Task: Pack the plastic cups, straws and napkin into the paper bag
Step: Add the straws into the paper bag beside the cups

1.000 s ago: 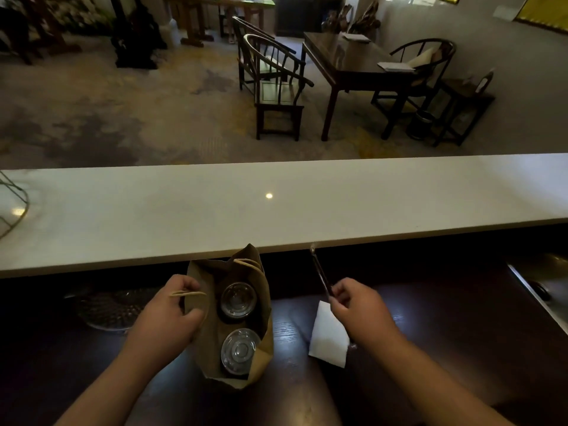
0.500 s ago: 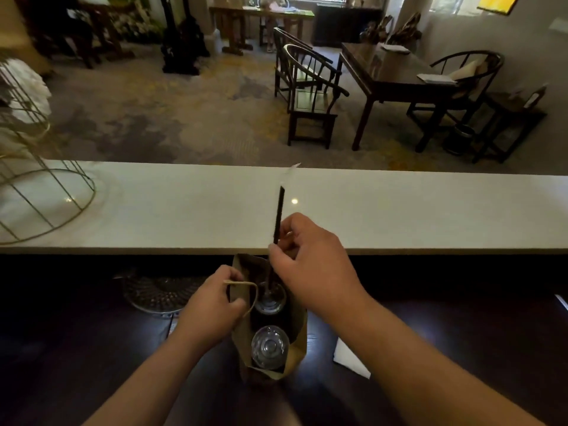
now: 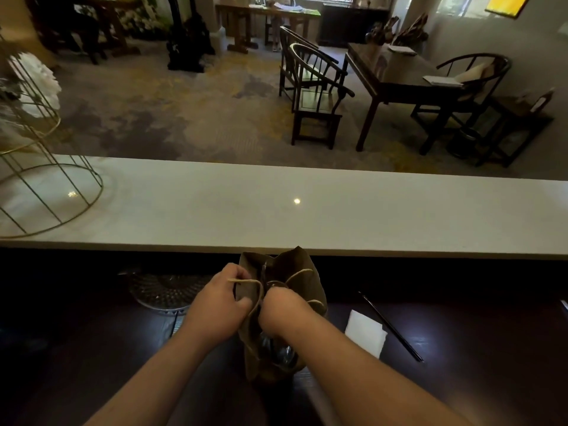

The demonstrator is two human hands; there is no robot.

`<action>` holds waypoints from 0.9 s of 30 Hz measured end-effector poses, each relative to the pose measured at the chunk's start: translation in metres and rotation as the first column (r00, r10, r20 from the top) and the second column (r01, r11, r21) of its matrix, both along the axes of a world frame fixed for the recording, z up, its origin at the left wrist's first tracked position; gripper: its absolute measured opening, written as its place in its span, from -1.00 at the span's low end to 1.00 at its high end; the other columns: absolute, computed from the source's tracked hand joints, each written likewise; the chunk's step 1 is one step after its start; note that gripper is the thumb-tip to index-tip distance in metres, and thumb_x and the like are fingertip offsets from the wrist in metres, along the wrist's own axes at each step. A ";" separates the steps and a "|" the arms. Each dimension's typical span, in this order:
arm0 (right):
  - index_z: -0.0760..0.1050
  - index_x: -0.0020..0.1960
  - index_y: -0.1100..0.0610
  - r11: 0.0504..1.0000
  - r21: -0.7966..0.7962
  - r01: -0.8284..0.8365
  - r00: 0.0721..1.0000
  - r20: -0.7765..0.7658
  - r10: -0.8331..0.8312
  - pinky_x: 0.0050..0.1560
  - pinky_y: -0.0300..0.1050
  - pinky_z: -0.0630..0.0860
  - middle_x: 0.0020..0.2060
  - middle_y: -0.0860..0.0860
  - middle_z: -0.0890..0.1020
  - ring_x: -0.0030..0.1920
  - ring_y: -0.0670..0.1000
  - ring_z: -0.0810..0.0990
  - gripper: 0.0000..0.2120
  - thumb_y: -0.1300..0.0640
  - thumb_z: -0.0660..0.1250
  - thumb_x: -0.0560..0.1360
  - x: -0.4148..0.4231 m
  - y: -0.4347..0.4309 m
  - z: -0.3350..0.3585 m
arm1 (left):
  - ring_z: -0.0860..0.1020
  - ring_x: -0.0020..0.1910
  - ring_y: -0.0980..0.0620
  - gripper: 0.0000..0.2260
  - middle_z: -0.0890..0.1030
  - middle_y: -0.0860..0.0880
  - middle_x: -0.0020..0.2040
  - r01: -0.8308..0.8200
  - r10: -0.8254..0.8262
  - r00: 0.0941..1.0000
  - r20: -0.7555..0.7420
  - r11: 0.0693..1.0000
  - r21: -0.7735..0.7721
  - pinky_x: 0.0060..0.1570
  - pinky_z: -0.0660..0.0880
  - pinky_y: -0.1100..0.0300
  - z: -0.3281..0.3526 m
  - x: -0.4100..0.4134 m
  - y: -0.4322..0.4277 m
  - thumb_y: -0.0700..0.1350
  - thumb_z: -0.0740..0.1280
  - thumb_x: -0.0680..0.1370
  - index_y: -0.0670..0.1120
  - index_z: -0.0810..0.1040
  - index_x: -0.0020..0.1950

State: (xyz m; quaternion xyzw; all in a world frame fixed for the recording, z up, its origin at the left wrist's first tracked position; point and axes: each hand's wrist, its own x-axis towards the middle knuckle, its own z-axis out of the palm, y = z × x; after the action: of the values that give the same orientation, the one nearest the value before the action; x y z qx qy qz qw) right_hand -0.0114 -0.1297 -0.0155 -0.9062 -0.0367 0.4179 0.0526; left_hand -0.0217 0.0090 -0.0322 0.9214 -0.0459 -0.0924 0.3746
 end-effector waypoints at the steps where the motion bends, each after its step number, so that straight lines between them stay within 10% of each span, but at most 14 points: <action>1: 0.48 0.38 0.15 0.999 -0.023 -0.041 0.998 -0.039 0.040 0.30 0.12 0.51 0.17 0.16 0.53 0.24 0.20 0.54 -0.65 0.19 0.35 0.60 0.005 0.002 -0.005 | 0.55 -0.23 0.15 -0.74 0.59 0.11 -0.06 0.003 -0.003 1.000 0.002 1.000 0.000 -0.34 0.39 0.21 0.000 0.000 0.000 -0.13 0.42 0.45 0.18 0.45 -0.01; 10: 0.37 0.47 0.09 0.978 -0.005 0.207 0.976 -0.066 -0.207 0.32 0.11 0.50 0.33 0.18 0.50 0.31 0.22 0.51 -0.53 0.17 0.37 0.60 0.021 0.000 -0.032 | 0.57 -0.25 0.15 -0.69 0.58 0.13 -0.10 -0.007 0.007 1.000 -0.002 1.000 0.000 -0.33 0.41 0.24 -0.001 0.000 0.003 -0.15 0.42 0.43 0.23 0.41 -0.06; 17: 0.53 0.32 0.09 0.996 0.007 0.093 0.995 0.032 -0.094 0.26 0.16 0.55 0.20 0.14 0.60 0.20 0.21 0.59 -0.67 0.12 0.39 0.57 0.023 -0.004 -0.016 | 0.57 -0.24 0.14 -0.71 0.60 0.11 -0.11 -0.008 0.008 1.000 -0.014 1.000 -0.004 -0.32 0.42 0.18 -0.002 0.003 0.002 -0.12 0.41 0.42 0.24 0.41 -0.08; 27: 0.50 0.09 -0.06 0.960 0.269 -0.075 0.857 0.509 -0.075 -0.08 0.00 0.60 -0.09 -0.10 0.59 -0.07 -0.02 0.56 -0.79 -0.14 0.31 0.54 -0.030 -0.048 0.065 | 0.55 -0.28 0.16 -0.74 0.60 0.13 -0.14 0.000 0.000 1.000 -0.019 1.000 0.022 -0.36 0.38 0.19 0.006 0.004 -0.001 -0.12 0.42 0.45 0.21 0.43 -0.08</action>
State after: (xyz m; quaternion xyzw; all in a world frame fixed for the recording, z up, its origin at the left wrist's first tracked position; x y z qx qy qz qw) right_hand -0.0419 -0.1773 0.0493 -0.9681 -0.1078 0.1511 0.1681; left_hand -0.0177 0.0082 -0.0262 0.9246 -0.0415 -0.1016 0.3648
